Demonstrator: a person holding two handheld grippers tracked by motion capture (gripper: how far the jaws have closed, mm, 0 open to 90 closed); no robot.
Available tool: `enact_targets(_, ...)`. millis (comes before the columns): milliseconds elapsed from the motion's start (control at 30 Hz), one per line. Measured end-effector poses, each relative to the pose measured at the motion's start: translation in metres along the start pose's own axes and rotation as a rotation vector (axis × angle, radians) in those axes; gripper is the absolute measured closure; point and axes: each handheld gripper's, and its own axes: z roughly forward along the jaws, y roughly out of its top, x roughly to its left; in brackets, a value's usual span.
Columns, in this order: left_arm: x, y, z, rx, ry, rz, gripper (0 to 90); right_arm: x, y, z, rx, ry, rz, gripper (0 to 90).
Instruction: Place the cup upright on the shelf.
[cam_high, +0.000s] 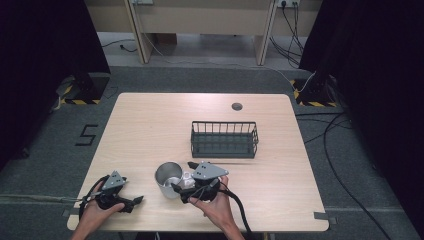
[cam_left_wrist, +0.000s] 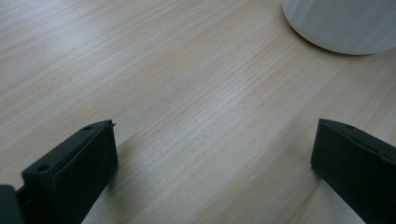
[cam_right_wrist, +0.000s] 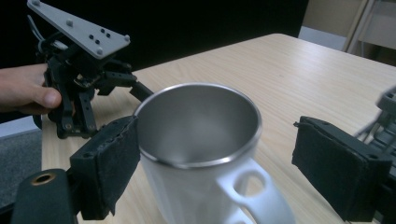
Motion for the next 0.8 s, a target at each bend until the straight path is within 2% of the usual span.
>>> enact_targets(133,0.000,0.000,0.000,0.000,0.000,0.000,0.0,0.002,0.002,0.009,-0.002,0.012,0.001,15.0)
enact_targets(267,0.000,0.000,0.000,0.000,0.000,0.000,0.0,0.006,0.003,0.020,0.025,0.026,-0.009,13.3)
enact_targets(533,0.000,0.000,0.000,0.000,0.000,0.000,0.0,0.006,0.005,0.032,0.040,0.025,-0.007,7.2)
enact_targets(600,0.000,0.000,0.000,0.000,0.000,-0.001,0.0,0.007,0.007,0.038,0.065,0.020,-0.018,5.8)
enact_targets(800,0.000,0.000,0.000,0.000,0.000,0.000,0.0,0.007,0.008,0.045,0.088,0.025,-0.023,4.4)
